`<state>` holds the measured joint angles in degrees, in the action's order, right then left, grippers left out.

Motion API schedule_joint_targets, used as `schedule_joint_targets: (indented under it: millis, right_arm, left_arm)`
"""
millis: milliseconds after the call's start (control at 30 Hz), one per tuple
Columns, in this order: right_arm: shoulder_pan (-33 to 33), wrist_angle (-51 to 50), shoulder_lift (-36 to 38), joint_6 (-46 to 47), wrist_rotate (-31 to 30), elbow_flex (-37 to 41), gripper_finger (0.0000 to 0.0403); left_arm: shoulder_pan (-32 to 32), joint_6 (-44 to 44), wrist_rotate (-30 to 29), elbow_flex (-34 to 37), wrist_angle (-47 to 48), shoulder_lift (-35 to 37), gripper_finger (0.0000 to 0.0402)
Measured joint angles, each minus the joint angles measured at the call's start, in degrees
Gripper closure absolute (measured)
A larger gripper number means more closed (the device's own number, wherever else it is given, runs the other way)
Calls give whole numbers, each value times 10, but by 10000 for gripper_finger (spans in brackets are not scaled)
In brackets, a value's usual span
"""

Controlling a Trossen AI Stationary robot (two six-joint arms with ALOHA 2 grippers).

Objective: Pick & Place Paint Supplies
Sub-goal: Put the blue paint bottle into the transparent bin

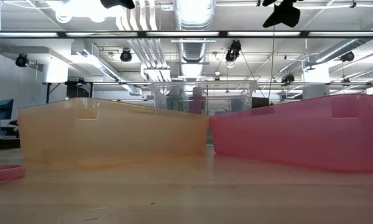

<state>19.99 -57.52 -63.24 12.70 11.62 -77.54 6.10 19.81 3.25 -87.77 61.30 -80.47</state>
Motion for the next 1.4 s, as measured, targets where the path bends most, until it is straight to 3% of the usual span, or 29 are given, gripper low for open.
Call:
schedule_joint_targets:
  millis: [233,500,667,867,1133,1400]
  right_arm:
    - [5,-27,30,73,-71,40,101]
    - [54,-202,5,345,-316,89,101]
    - [102,-93,32,385,-313,172,101]
    - [175,39,13,409,-283,239,101]
    - [277,37,-60,324,-280,215,101]
    - [306,44,-101,448,-284,225,101]
  left_arm:
    - [1,17,-7,0,-14,0,56]
    - [1,62,-29,0,-20,0,56]
    - [2,57,-32,0,-33,0,56]
    - [2,44,-35,0,-33,0,56]
    - [2,38,-34,0,-33,1,56]
    - [2,14,-34,-1,-32,1,56]
